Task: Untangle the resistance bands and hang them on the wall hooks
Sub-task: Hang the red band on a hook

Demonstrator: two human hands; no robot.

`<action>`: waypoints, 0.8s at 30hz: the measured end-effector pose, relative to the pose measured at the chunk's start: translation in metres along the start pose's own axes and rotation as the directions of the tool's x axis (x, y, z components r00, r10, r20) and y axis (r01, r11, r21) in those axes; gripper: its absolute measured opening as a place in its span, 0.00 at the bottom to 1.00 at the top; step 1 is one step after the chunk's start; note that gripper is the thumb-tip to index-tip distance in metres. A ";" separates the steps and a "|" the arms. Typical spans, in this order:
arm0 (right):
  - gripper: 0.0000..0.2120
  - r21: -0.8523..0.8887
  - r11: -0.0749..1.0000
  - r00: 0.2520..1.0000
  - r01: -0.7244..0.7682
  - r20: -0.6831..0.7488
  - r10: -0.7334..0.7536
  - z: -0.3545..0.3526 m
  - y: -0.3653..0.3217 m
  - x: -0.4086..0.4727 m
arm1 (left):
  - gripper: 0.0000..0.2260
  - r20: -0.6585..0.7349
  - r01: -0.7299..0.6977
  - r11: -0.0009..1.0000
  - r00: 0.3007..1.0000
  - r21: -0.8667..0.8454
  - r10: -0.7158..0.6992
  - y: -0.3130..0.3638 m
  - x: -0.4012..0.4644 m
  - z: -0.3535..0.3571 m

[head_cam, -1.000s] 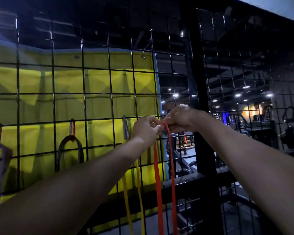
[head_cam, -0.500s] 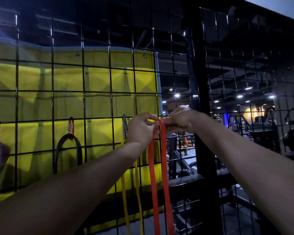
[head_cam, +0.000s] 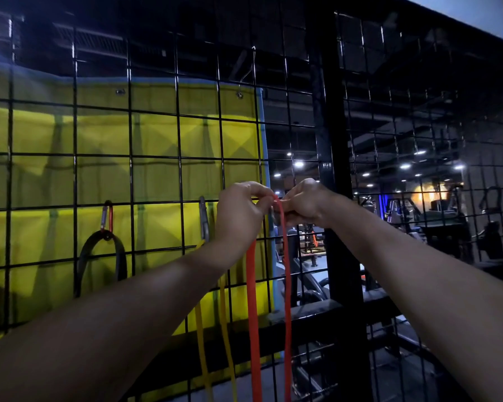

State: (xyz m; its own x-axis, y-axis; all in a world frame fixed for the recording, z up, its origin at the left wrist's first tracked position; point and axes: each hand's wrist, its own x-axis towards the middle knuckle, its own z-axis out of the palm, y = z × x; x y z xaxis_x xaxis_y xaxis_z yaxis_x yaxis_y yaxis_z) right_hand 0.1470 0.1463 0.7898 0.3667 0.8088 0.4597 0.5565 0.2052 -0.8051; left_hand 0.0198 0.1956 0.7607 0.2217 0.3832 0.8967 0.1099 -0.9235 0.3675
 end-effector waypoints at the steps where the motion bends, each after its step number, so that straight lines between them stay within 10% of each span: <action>1: 0.07 -0.003 1.000 1.000 0.006 0.000 -0.006 0.000 0.001 0.001 | 0.04 0.014 0.002 1.000 1.000 0.025 -0.002 0.000 0.001 0.000; 9: 0.05 0.005 1.000 0.999 -0.006 0.041 0.005 -0.003 0.000 0.000 | 0.04 0.237 -0.071 0.976 0.971 0.205 0.021 0.007 0.016 -0.014; 18: 0.07 0.012 0.999 0.997 -0.051 0.056 0.050 -0.004 -0.003 0.003 | 0.05 0.503 0.209 0.925 0.789 0.318 -0.352 0.021 0.023 -0.016; 24: 0.06 0.064 0.997 0.999 -0.033 0.015 0.032 -0.003 0.004 0.002 | 0.01 0.434 0.243 0.942 0.841 0.230 -0.323 0.000 0.013 -0.007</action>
State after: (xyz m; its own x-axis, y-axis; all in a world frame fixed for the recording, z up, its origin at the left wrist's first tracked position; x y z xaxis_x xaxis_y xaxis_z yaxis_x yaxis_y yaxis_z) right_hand 0.1527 0.1470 0.7884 0.3730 0.8230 0.4284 0.4953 0.2137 -0.8420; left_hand 0.0161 0.2005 0.7742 0.5719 0.6278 0.5280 0.3804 -0.7732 0.5074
